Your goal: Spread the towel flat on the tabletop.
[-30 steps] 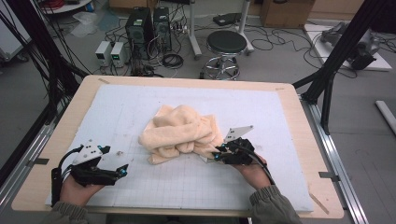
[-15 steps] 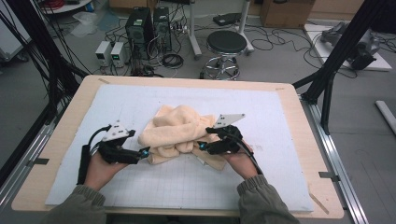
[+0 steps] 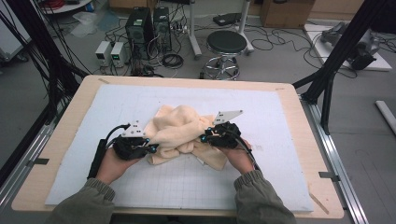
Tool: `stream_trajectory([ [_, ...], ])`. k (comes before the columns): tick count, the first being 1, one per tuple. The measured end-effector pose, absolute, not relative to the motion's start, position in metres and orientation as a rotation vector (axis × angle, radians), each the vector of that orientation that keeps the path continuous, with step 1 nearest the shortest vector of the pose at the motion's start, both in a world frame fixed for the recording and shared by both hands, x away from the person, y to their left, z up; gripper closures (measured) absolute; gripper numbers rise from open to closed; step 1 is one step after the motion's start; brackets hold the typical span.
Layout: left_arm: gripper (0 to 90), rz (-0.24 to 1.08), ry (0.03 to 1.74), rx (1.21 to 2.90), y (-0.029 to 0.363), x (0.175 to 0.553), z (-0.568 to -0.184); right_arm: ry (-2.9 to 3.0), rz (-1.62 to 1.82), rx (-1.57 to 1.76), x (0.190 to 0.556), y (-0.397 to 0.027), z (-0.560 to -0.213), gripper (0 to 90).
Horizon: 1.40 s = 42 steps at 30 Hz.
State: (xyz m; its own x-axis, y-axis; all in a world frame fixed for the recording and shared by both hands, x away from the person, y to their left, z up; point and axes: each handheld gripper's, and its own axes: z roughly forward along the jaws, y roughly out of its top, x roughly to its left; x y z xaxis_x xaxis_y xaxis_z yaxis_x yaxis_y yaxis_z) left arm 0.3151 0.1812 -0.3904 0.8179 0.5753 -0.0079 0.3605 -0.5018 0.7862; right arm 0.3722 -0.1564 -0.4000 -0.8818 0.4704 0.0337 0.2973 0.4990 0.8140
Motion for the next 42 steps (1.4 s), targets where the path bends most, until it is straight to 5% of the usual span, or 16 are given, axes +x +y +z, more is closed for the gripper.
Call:
stream_trajectory([
  [10, 82.3, 0.313, 0.505, 2.125, 0.181, 0.239, -0.352, 2.591, 1.303, 0.439, 0.326, -0.169, -0.35, 76.0],
  [16, 82.0, 0.234, 0.441, 2.149, 0.176, 0.2, -0.353, 2.658, 1.282, 0.339, 0.287, -0.175, -0.356, 76.0],
  [17, 80.0, 0.216, 0.435, 2.153, 0.176, 0.197, -0.356, 2.676, 1.285, 0.335, 0.282, -0.174, -0.363, 76.0],
  [18, 68.1, 0.205, 0.435, 2.154, 0.176, 0.195, -0.359, 2.728, 1.254, 0.324, 0.275, -0.173, -0.38, 75.9],
  [19, 68.1, 0.201, 0.432, 2.161, 0.177, 0.194, -0.36, 2.728, 1.254, 0.324, 0.275, -0.173, -0.38, 75.9],
  [23, 50.3, 0.204, 0.471, 2.131, 0.181, 0.202, -0.36, 2.762, 1.341, 0.304, 0.265, -0.181, -0.393, 66.4],
  [27, 44.3, 0.269, 0.46, 2.109, 0.18, 0.222, -0.355, 2.703, 1.409, 0.303, 0.263, -0.193, -0.378, 58.7],
  [36, 39.6, 0.345, 0.567, 2.152, 0.148, 0.299, -0.389, 2.577, 1.298, 0.555, 0.32, -0.198, -0.391, 46.3],
  [42, 42.0, 0.205, 0.651, 2.209, 0.14, 0.335, -0.418, 2.658, 1.227, 0.643, 0.353, -0.181, -0.425, 51.9],
])
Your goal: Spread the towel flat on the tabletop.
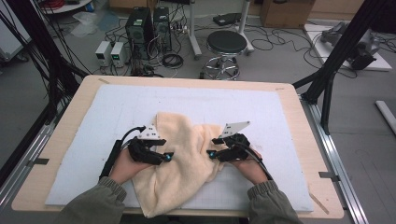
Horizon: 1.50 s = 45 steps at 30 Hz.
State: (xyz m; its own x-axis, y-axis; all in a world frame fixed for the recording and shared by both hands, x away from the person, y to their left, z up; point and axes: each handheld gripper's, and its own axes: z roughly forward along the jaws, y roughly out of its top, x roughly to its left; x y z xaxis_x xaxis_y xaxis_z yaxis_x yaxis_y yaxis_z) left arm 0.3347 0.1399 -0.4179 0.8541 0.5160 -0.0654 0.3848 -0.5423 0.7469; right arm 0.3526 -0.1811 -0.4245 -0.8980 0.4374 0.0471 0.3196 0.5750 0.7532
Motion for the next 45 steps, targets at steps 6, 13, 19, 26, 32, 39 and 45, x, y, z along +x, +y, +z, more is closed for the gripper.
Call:
stream_trajectory([
  [6, 73.0, 0.201, 0.597, 2.271, 0.13, 0.333, -0.428, 2.725, 1.234, 0.626, 0.354, -0.175, -0.433, 72.0],
  [13, 80.2, 0.267, 0.6, 2.239, 0.15, 0.315, -0.404, 2.687, 1.213, 0.563, 0.339, -0.184, -0.413, 76.7],
  [19, 80.9, 0.315, 0.592, 2.18, 0.179, 0.286, -0.386, 2.626, 1.264, 0.529, 0.311, -0.203, -0.386, 81.3],
  [26, 81.0, 0.303, 0.595, 2.16, 0.211, 0.237, -0.385, 2.663, 1.241, 0.476, 0.269, -0.214, -0.388, 81.8],
  [32, 80.3, 0.234, 0.596, 2.201, 0.227, 0.208, -0.394, 2.755, 1.231, 0.445, 0.234, -0.212, -0.406, 81.9],
  [39, 63.1, 0.222, 0.579, 2.139, 0.233, 0.211, -0.379, 2.691, 1.316, 0.397, 0.23, -0.21, -0.384, 69.8],
  [45, 51.9, 0.304, 0.597, 2.065, 0.231, 0.244, -0.363, 2.555, 1.362, 0.476, 0.272, -0.215, -0.365, 53.2],
])
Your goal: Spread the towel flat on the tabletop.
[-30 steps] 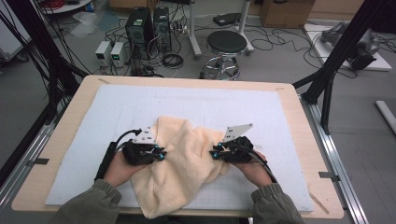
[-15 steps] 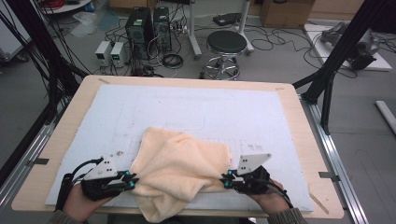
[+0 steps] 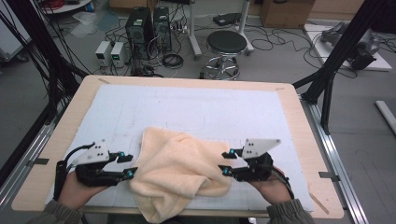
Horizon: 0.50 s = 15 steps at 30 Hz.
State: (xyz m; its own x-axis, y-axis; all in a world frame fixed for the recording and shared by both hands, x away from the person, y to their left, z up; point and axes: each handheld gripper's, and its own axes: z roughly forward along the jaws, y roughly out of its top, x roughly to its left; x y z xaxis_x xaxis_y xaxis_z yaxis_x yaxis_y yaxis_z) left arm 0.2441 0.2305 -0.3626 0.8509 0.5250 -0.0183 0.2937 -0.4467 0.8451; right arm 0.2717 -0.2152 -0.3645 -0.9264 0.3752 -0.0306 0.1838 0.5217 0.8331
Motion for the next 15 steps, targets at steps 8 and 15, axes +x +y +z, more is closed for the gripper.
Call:
stream_trajectory([
  [8, 43.9, 0.292, 0.682, 2.164, 0.197, 0.312, -0.397, 2.585, 1.273, 0.633, 0.331, -0.194, -0.397, 36.3],
  [15, 53.5, 0.219, 0.7, 2.252, 0.184, 0.325, -0.435, 2.754, 1.213, 0.684, 0.351, -0.183, -0.427, 51.3],
])
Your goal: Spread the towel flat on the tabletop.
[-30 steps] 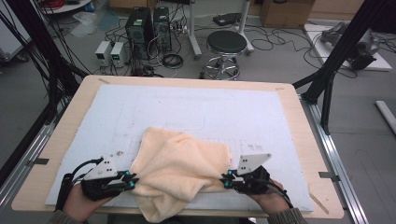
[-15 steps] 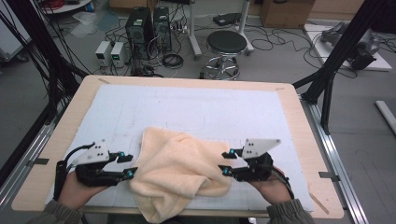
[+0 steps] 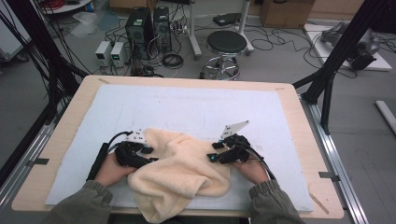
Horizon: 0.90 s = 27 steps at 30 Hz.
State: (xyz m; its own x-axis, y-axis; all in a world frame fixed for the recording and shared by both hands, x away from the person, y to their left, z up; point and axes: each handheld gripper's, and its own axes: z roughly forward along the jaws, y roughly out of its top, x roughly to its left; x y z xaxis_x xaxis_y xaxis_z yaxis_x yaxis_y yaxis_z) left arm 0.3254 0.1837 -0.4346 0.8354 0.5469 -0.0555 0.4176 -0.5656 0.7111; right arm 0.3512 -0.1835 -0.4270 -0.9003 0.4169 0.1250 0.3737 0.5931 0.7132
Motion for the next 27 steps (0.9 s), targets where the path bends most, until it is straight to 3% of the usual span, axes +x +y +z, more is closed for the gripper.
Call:
stream_trajectory([
  [3, 72.1, 0.264, 0.696, 2.277, 0.183, 0.322, -0.432, 2.777, 1.199, 0.656, 0.35, -0.181, -0.428, 68.3],
  [6, 82.9, 0.268, 0.699, 2.282, 0.184, 0.319, -0.429, 2.747, 1.212, 0.629, 0.346, -0.184, -0.421, 75.7],
  [14, 85.7, 0.307, 0.752, 2.176, 0.195, 0.323, -0.405, 2.628, 1.282, 0.629, 0.344, -0.199, -0.391, 79.1],
  [21, 86.1, 0.403, 0.769, 2.056, 0.208, 0.332, -0.355, 2.498, 1.301, 0.646, 0.362, -0.204, -0.35, 79.8],
  [27, 86.1, 0.435, 0.713, 2.035, 0.222, 0.311, -0.333, 2.498, 1.289, 0.572, 0.346, -0.201, -0.322, 80.0],
])
